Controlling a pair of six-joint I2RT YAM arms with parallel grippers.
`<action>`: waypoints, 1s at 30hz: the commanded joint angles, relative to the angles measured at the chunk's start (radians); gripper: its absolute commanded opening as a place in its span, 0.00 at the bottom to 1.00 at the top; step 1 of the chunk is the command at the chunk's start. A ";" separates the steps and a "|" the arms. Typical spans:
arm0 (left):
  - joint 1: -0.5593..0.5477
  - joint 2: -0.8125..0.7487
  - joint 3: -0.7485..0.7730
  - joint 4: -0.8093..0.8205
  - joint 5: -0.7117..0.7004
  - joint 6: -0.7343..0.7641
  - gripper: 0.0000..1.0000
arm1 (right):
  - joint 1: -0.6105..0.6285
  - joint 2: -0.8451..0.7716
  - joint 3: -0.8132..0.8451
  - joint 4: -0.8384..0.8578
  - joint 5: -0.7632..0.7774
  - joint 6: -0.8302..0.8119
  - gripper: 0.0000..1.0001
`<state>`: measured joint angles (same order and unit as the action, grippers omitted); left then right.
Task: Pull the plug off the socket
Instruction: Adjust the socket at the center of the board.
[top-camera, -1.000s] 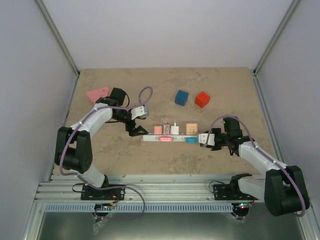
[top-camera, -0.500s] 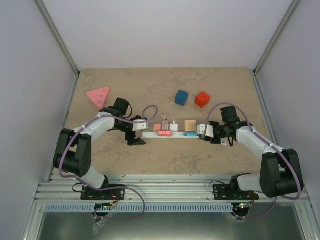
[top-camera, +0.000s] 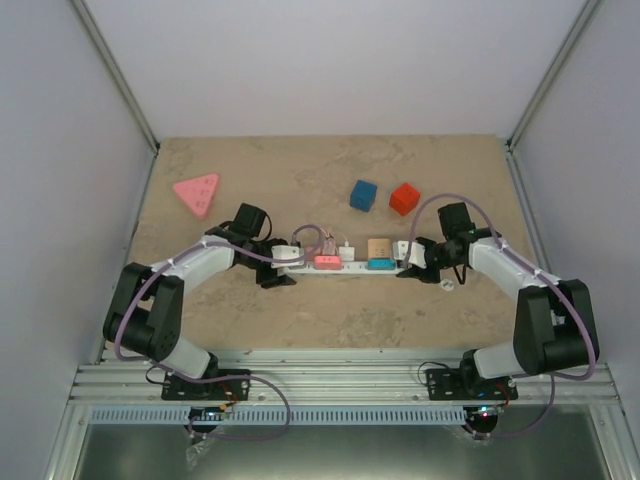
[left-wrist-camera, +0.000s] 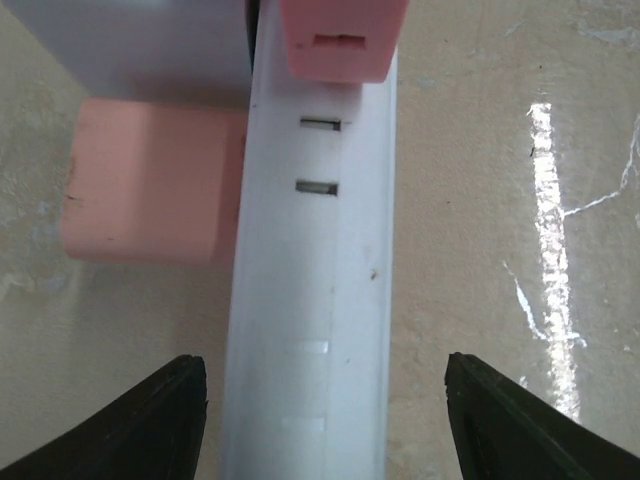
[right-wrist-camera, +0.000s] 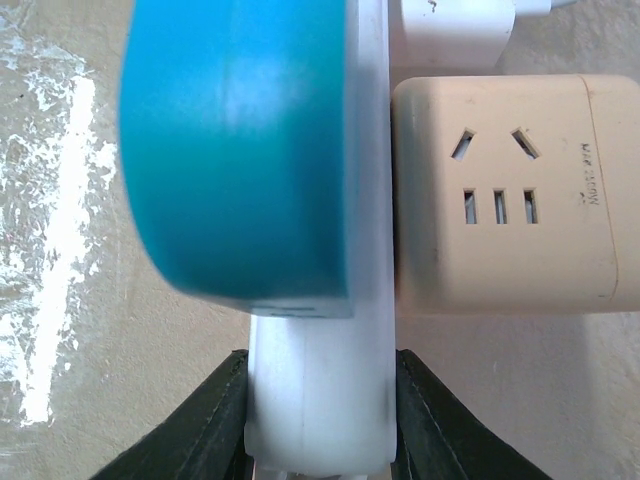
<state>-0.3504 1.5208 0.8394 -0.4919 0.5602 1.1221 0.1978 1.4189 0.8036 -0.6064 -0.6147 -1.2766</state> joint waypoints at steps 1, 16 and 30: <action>-0.019 -0.021 -0.030 0.055 -0.012 -0.004 0.65 | -0.005 0.011 0.053 -0.008 -0.094 0.007 0.01; -0.021 -0.028 -0.067 0.075 0.001 -0.010 0.05 | -0.005 0.017 0.057 -0.009 -0.085 0.008 0.04; -0.020 -0.157 -0.130 0.029 -0.063 -0.120 0.00 | -0.003 -0.109 0.131 -0.171 0.023 -0.011 0.71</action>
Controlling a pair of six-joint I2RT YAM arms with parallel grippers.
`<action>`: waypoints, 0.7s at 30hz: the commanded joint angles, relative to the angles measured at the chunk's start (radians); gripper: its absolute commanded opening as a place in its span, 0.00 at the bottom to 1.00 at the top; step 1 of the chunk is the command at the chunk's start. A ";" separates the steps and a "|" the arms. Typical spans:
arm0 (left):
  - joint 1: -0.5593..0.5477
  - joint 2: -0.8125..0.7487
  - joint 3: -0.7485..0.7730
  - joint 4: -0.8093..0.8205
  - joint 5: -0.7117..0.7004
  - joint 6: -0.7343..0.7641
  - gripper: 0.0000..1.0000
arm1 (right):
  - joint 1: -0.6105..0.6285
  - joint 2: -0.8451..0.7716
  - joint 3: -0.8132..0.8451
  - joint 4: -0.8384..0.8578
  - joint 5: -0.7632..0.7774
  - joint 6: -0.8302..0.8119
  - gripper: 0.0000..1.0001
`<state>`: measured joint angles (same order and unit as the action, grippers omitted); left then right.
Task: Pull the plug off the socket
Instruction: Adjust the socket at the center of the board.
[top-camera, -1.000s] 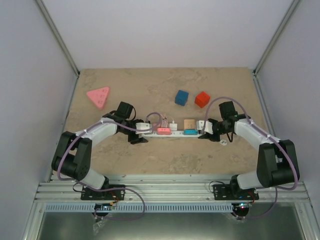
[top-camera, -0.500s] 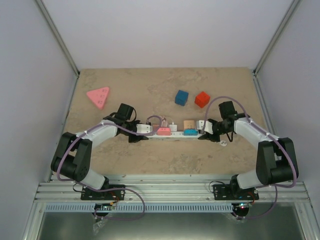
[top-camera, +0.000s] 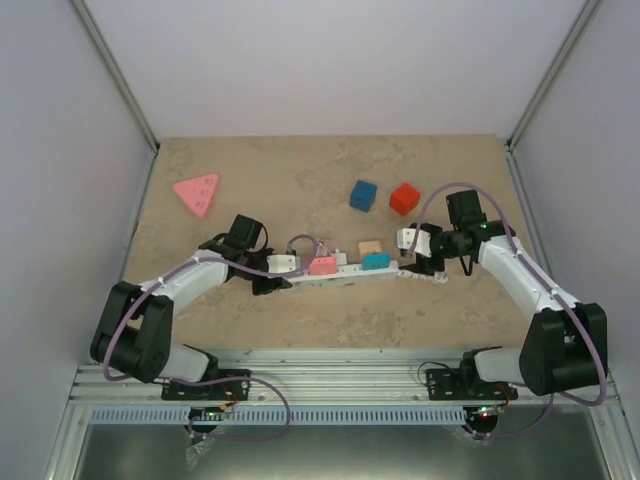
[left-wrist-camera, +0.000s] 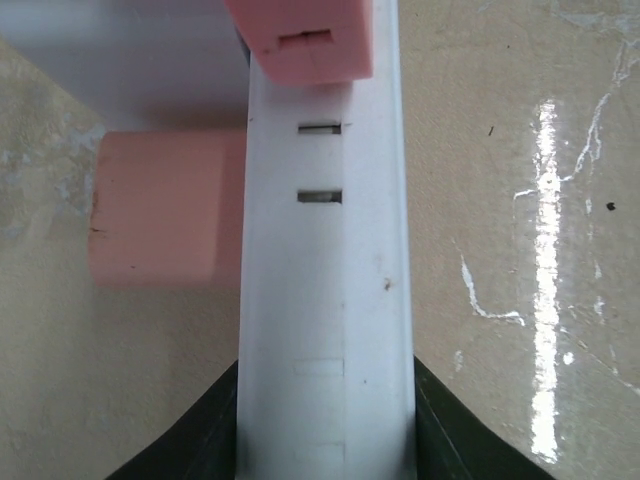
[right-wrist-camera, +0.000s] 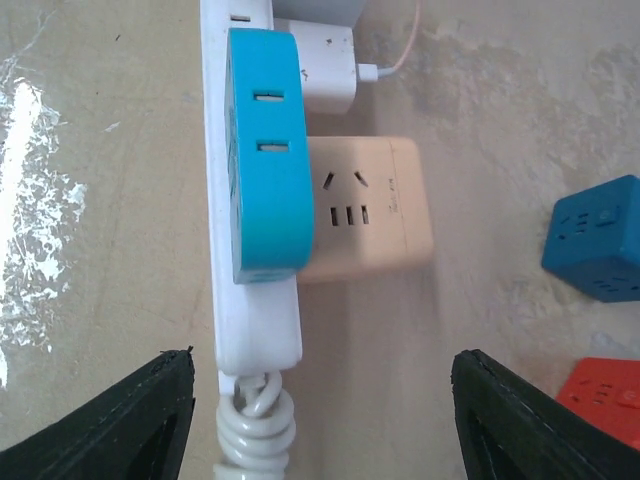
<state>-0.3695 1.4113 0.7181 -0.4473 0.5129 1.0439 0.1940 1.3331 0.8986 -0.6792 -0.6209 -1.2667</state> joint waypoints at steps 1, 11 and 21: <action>-0.002 -0.055 -0.014 -0.011 -0.020 -0.055 0.00 | 0.002 -0.025 0.050 -0.123 0.032 -0.018 0.72; 0.000 -0.212 -0.144 0.100 -0.057 -0.140 0.00 | 0.314 -0.103 0.120 -0.034 0.158 0.227 0.74; 0.028 -0.345 -0.203 0.011 -0.057 -0.087 0.00 | 0.443 0.069 0.226 -0.001 0.175 0.267 0.72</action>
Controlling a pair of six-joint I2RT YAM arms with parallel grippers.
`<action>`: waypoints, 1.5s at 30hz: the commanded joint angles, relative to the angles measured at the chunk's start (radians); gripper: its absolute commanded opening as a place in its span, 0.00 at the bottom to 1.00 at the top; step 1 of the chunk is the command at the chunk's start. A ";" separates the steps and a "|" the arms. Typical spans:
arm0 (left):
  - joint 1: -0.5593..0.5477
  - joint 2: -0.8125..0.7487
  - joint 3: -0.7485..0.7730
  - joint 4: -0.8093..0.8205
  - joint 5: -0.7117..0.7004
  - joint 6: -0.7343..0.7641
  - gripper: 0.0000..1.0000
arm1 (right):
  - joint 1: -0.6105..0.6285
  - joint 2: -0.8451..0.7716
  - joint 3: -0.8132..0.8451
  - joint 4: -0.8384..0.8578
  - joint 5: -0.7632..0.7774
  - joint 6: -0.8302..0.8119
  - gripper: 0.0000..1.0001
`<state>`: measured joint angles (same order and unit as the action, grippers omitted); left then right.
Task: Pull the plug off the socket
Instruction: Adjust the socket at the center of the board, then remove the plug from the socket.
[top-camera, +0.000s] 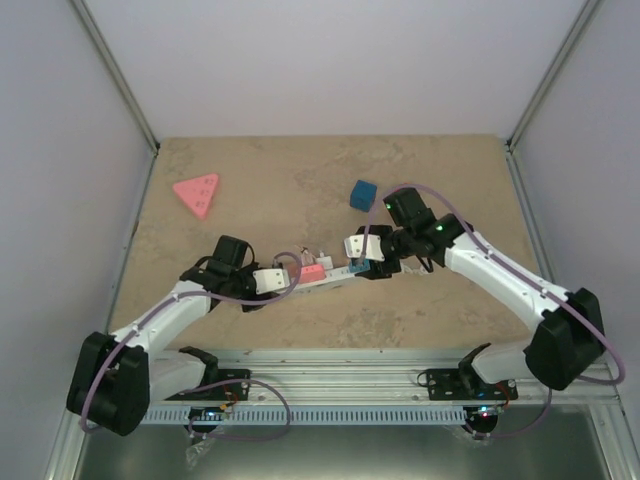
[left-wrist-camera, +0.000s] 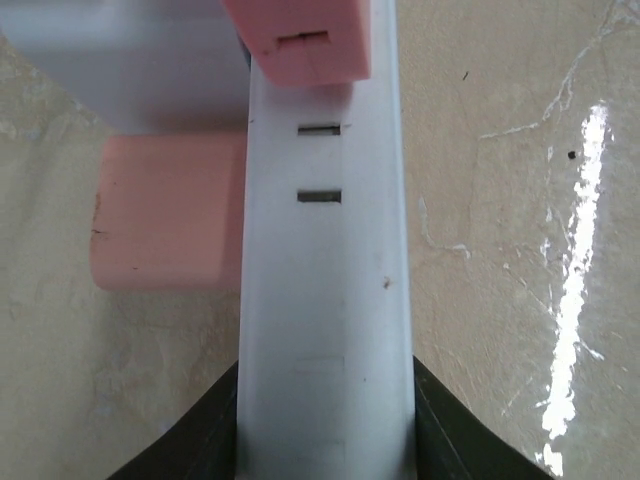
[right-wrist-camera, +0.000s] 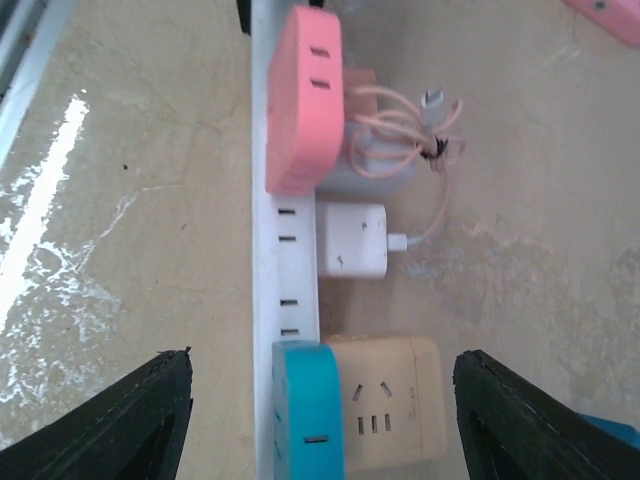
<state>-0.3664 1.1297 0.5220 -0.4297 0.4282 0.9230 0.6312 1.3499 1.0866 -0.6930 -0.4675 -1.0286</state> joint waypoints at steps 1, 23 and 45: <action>0.033 -0.077 -0.011 -0.018 0.033 0.046 0.00 | 0.006 0.060 0.042 0.013 0.021 0.028 0.71; 0.067 -0.080 -0.017 -0.083 0.071 0.097 0.00 | 0.006 0.099 -0.073 0.096 0.037 0.021 0.41; 0.069 -0.130 -0.054 -0.043 0.069 0.089 0.00 | 0.000 0.118 -0.025 0.018 0.033 -0.037 0.01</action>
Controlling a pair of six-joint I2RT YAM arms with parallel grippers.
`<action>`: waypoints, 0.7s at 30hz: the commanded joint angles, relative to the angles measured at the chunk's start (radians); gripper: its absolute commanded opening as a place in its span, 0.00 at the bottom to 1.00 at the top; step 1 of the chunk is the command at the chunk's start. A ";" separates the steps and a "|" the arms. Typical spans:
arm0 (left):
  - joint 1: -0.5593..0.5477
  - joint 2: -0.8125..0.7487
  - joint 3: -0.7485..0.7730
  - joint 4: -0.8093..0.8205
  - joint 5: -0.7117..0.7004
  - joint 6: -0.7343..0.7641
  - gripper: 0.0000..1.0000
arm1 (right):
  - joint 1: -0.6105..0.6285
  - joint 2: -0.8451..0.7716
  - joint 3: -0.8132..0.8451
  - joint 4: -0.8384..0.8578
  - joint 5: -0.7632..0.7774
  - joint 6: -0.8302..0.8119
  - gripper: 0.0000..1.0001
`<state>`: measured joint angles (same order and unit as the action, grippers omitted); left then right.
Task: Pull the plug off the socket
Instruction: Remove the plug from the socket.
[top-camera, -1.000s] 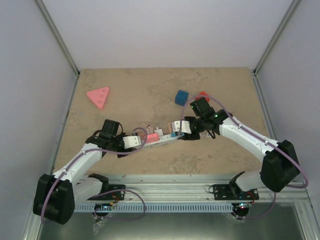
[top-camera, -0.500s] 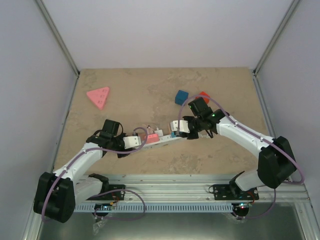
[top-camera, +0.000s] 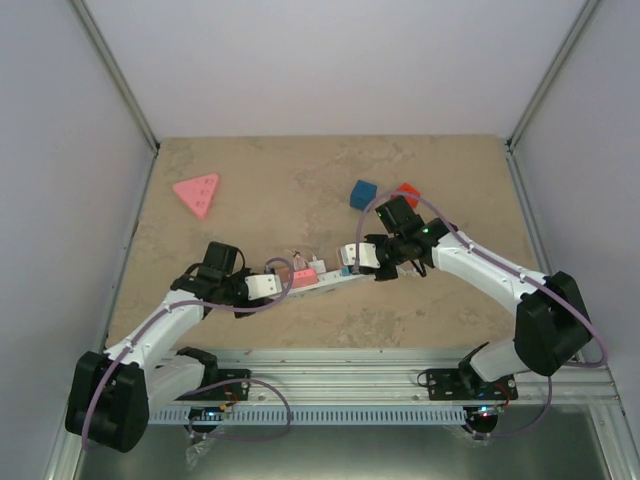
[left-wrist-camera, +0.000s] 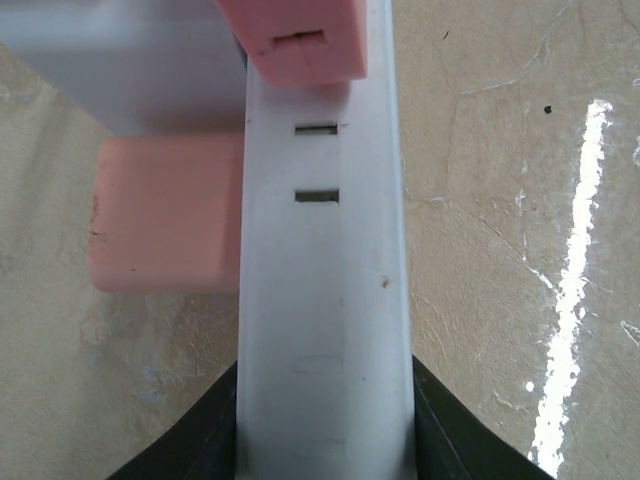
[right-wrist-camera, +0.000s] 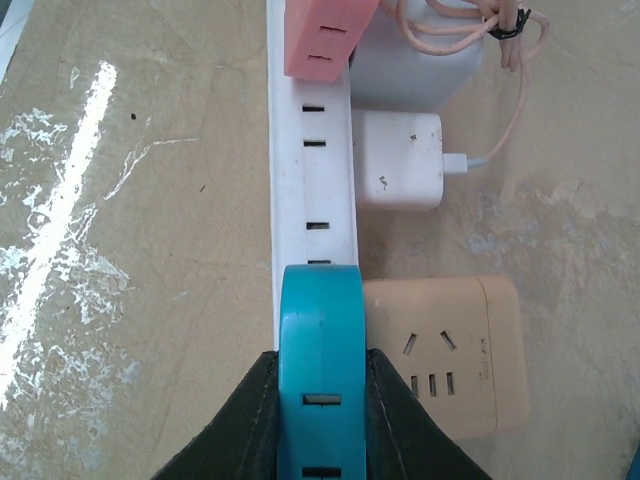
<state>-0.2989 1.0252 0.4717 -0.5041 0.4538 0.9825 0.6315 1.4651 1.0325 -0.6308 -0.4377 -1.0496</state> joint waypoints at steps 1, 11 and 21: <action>0.001 -0.025 -0.005 0.033 0.043 0.029 0.00 | 0.001 0.012 0.047 -0.056 -0.005 -0.015 0.01; 0.001 -0.020 -0.001 0.032 0.039 0.026 0.00 | 0.040 0.047 0.125 -0.097 0.007 0.016 0.00; 0.001 -0.035 -0.012 0.060 0.026 0.003 0.00 | -0.027 -0.016 0.039 -0.049 -0.012 -0.007 0.01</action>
<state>-0.2985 1.0225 0.4660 -0.4950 0.4538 0.9874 0.6476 1.4975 1.0966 -0.7143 -0.4114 -1.0466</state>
